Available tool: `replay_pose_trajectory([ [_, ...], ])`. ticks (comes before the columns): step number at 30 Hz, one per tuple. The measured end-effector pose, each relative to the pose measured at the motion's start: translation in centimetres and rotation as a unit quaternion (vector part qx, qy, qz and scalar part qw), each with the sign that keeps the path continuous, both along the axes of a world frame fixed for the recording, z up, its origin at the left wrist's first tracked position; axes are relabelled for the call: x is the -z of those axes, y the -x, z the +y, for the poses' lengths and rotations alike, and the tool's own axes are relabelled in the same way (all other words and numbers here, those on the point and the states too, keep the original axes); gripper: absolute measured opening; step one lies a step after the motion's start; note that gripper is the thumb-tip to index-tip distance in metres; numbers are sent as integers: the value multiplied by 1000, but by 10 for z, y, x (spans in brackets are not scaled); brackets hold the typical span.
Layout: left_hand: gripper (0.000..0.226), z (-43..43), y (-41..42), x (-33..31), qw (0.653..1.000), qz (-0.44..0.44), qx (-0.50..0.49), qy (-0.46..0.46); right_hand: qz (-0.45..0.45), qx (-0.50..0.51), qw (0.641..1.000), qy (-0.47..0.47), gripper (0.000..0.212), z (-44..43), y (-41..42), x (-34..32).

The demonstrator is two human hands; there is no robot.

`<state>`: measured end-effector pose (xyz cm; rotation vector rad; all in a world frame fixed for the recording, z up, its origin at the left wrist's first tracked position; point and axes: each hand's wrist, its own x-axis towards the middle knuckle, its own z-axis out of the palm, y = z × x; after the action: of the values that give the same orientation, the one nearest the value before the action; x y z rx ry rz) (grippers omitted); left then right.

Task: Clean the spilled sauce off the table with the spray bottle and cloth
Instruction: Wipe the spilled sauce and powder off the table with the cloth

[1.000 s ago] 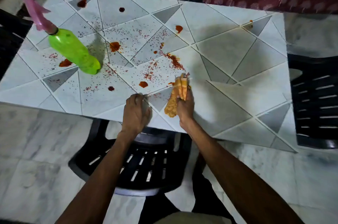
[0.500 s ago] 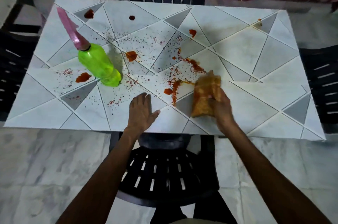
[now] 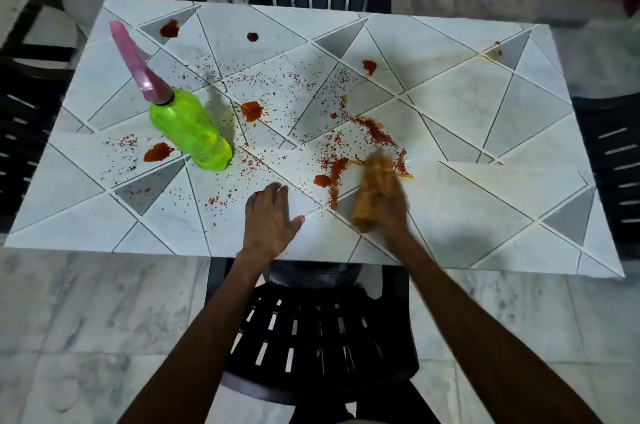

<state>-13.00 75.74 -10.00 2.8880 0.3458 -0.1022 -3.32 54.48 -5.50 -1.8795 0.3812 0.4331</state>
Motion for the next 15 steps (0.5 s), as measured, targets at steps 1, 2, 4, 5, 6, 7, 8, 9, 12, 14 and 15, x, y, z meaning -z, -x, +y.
replay_pose_trajectory([
  [1, 67, 1, -1, 0, 1000, 1, -4, 7, 10, -19, 1000, -11, 40, 25, 4, -4],
  [2, 64, 3, -3, 0, 1000, -4, -7, 16, 13, -43, 999, -28, 41, 45, 7, -4],
  [4, 55, 9, -5, 0, 999, -28, -2, 35, -3, -90, 994, -57, 43, 81, 9, -1],
  [5, 51, 12, -6, 0, 998, -45, 6, 43, -8, -107, 992, -65, 45, 95, 8, -4],
  [6, 47, 14, -9, 0, 997, -59, 13, 47, -7, -121, 990, -74, 46, 104, 4, -2],
  [7, 44, 16, -10, -1, 996, -69, 15, 48, -3, -135, 987, -83, 46, 111, 1, -7],
  [8, 41, 17, -13, -1, 996, -77, 12, 47, 2, -143, 986, -87, 46, 113, -5, -8],
  [9, 37, 18, -15, -2, 995, -84, 7, 46, 6, -152, 985, -86, 45, 109, -8, -12],
  [12, 24, 18, -23, -5, 992, -112, -10, 53, -19, -185, 980, -67, 42, 72, -20, -13],
  [14, 15, 14, -34, -11, 991, -121, -14, 49, -37, -189, 980, -46, 46, 32, -28, -18],
  [15, 13, 12, -39, -15, 992, -121, -13, 44, -32, -176, 982, -53, 43, 11, -30, -23],
])
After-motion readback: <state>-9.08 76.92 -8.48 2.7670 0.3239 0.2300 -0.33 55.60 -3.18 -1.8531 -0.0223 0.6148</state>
